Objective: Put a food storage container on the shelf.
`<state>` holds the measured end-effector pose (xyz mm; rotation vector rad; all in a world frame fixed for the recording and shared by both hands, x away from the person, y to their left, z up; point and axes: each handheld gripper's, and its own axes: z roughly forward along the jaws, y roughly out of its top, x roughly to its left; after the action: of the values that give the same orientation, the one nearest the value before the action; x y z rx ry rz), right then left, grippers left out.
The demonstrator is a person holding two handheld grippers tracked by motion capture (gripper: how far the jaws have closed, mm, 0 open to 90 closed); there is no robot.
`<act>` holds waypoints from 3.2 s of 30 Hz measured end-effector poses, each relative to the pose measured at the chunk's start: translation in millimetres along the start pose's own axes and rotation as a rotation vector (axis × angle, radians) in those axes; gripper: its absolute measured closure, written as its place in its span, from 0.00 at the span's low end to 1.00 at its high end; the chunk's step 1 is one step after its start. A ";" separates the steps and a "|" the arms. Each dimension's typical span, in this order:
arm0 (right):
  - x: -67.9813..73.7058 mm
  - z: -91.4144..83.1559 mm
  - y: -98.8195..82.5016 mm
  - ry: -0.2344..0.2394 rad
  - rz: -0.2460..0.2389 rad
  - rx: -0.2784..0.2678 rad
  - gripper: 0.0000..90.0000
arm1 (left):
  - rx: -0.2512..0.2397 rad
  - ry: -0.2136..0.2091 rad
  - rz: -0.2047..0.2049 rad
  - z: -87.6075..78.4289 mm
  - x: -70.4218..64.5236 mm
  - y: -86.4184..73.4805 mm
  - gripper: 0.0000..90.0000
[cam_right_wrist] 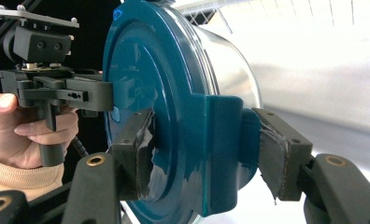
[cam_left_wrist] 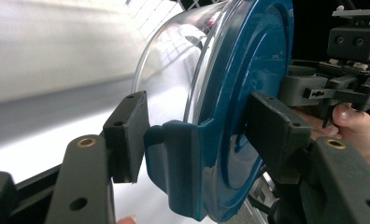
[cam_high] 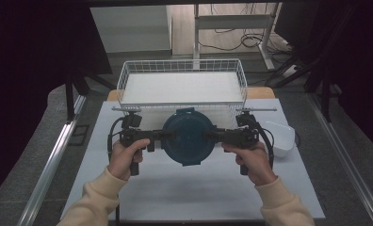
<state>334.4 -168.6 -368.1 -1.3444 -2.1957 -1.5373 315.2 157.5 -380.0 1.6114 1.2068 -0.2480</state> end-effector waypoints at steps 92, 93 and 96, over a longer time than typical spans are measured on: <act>-56.5 61.9 170.9 0.013 0.270 0.007 0.42 | 0.004 0.016 -0.223 24.3 64.4 181.5 0.44; -59.1 63.1 170.5 0.010 0.282 0.008 0.42 | 0.001 0.014 -0.229 25.5 66.2 181.5 0.44; -63.3 66.1 169.4 0.010 0.311 -0.003 0.41 | -0.005 0.012 -0.237 27.3 69.0 180.9 0.43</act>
<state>518.1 -138.6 -318.8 -1.5845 -1.8677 -1.4270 501.3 187.0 -328.0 1.4663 1.4070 -0.3855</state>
